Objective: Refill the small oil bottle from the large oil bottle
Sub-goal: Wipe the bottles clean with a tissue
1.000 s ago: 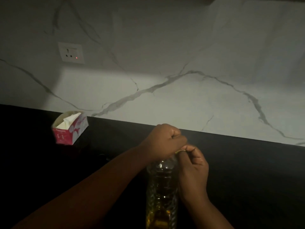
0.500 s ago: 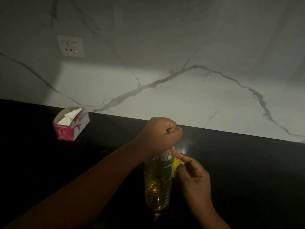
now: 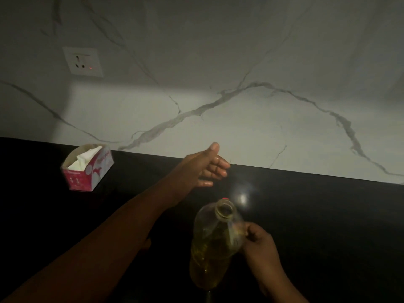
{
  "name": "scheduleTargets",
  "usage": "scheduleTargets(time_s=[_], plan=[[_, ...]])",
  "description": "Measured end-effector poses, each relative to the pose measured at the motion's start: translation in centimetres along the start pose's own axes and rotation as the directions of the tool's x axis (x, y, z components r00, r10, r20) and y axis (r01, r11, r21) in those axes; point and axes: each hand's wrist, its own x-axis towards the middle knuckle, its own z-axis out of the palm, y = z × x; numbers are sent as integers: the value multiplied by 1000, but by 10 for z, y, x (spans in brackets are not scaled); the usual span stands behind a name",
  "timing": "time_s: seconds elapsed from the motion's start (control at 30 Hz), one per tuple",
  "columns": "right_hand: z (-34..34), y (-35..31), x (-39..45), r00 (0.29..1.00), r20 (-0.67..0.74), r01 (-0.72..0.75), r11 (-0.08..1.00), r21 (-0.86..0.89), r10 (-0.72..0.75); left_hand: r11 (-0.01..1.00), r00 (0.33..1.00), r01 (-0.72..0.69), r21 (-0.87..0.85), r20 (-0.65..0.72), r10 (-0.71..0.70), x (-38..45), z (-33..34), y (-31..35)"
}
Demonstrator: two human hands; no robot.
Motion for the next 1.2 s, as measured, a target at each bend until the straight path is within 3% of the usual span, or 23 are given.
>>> scheduleTargets(time_s=[0.07,0.17,0.23,0.3,0.37,0.4,0.53,0.67,0.83,1.0,1.1,1.17,1.2], plan=[[-2,-4,2,1000,-19,17,998,57,-16,993,996,83,84,-42,-80,20,-5,0],[-4,-5,1,999,-45,20,994,103,-15,890,997,46,454,36,-70,65,-3,-17],[-2,-2,0,998,-67,4,992,126,5,723,974,4,691,162,-160,94,4,-39],[-1,1,-1,996,-78,-25,990,140,36,514,937,-29,857,203,-285,118,10,-65],[-1,5,-2,995,-84,-46,988,147,59,347,911,-75,935,206,-358,131,13,-88],[-1,7,-2,994,-87,-56,988,145,69,313,902,-104,944,222,-371,134,13,-98],[-2,12,-1,986,-102,-112,979,169,131,408,886,-124,905,286,-364,143,16,-128],[0,10,-3,991,-84,-86,977,193,104,361,867,-215,908,347,-357,156,21,-148],[-2,4,-6,994,-106,1,970,244,26,386,872,-228,894,364,-328,160,26,-163],[-4,5,-6,990,-142,63,959,276,-24,548,898,-129,827,332,-289,153,28,-141],[-9,7,-5,981,-190,95,942,323,-34,660,949,-138,739,290,-126,151,16,-106],[-13,6,-5,980,-198,100,922,373,-26,854,980,-54,518,192,-55,142,9,-67],[-14,5,-5,981,-191,98,917,387,-25,954,987,9,301,150,-57,132,6,-45]])
